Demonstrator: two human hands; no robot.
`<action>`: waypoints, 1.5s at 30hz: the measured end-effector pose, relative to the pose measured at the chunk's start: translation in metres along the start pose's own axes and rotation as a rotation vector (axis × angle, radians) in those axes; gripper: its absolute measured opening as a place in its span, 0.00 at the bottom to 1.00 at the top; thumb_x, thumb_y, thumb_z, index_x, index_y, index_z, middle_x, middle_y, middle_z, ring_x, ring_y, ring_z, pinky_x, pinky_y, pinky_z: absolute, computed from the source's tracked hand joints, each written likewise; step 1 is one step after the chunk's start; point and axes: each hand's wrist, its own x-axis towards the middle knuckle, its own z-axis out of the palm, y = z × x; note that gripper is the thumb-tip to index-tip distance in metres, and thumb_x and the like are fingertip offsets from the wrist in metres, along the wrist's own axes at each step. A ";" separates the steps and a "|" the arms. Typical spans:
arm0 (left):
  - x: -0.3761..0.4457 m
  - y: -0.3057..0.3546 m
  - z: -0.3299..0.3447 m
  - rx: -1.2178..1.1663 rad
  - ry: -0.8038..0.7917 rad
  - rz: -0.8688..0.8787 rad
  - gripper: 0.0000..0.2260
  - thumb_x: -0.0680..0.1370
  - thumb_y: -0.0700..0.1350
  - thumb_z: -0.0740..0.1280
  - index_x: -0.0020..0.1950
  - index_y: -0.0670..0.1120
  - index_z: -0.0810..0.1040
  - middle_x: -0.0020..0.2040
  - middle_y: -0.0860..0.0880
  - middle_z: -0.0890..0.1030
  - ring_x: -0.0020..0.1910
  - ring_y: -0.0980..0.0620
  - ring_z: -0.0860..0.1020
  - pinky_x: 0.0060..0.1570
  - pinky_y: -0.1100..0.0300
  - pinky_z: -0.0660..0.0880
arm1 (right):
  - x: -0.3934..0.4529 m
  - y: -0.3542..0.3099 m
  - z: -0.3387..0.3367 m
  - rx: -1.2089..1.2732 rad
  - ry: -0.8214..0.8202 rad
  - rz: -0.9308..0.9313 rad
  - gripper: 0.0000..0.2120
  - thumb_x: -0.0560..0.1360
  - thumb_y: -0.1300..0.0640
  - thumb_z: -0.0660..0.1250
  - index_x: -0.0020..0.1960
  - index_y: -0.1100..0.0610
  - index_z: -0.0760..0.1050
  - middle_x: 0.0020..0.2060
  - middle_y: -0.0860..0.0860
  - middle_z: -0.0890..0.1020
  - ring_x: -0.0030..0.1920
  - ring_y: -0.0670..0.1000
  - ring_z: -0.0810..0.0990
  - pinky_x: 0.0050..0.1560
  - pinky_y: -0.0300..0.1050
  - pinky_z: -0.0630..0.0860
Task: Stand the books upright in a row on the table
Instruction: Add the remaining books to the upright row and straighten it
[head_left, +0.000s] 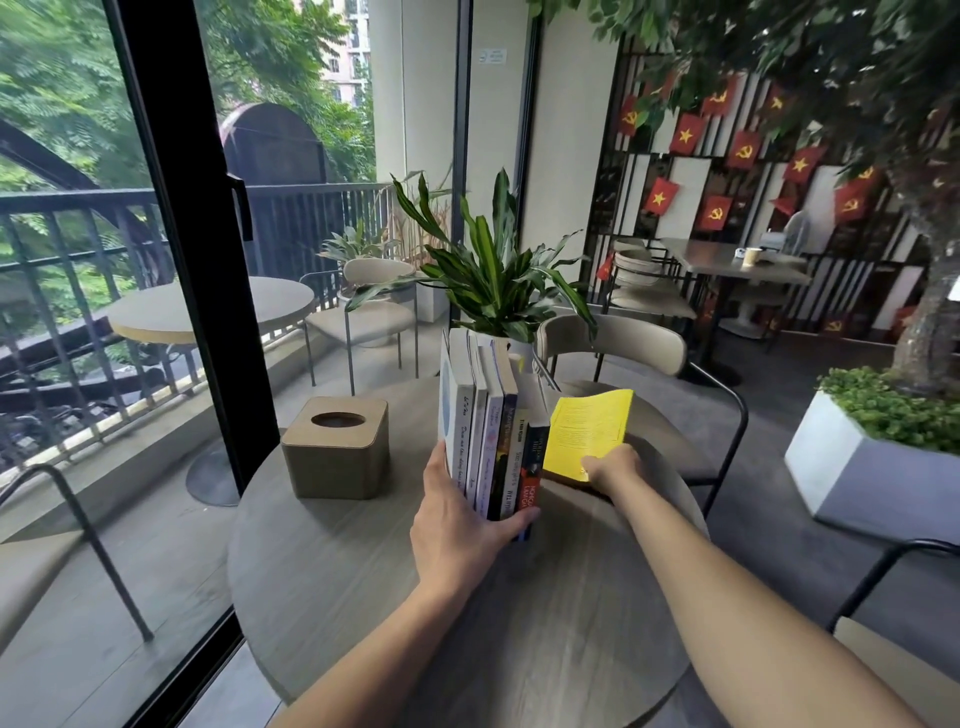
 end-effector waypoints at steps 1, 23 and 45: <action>0.000 0.000 0.000 -0.002 -0.003 0.001 0.57 0.55 0.68 0.79 0.76 0.55 0.53 0.67 0.53 0.74 0.60 0.47 0.78 0.52 0.50 0.76 | -0.005 0.005 0.002 0.029 0.067 -0.066 0.22 0.76 0.51 0.64 0.65 0.64 0.69 0.63 0.62 0.76 0.60 0.64 0.76 0.54 0.53 0.73; 0.023 -0.001 -0.018 -0.057 -0.132 0.043 0.56 0.54 0.70 0.79 0.76 0.53 0.61 0.66 0.54 0.73 0.62 0.56 0.73 0.59 0.49 0.76 | -0.088 0.033 0.024 0.245 -0.174 -0.709 0.25 0.76 0.58 0.66 0.69 0.45 0.62 0.53 0.40 0.76 0.52 0.40 0.76 0.47 0.27 0.70; 0.082 -0.010 -0.056 0.643 -0.336 0.287 0.64 0.48 0.85 0.61 0.79 0.57 0.56 0.77 0.44 0.55 0.75 0.40 0.49 0.72 0.37 0.54 | -0.093 0.008 0.039 0.257 -0.147 -0.817 0.50 0.47 0.44 0.84 0.60 0.35 0.59 0.52 0.36 0.77 0.53 0.35 0.74 0.48 0.29 0.70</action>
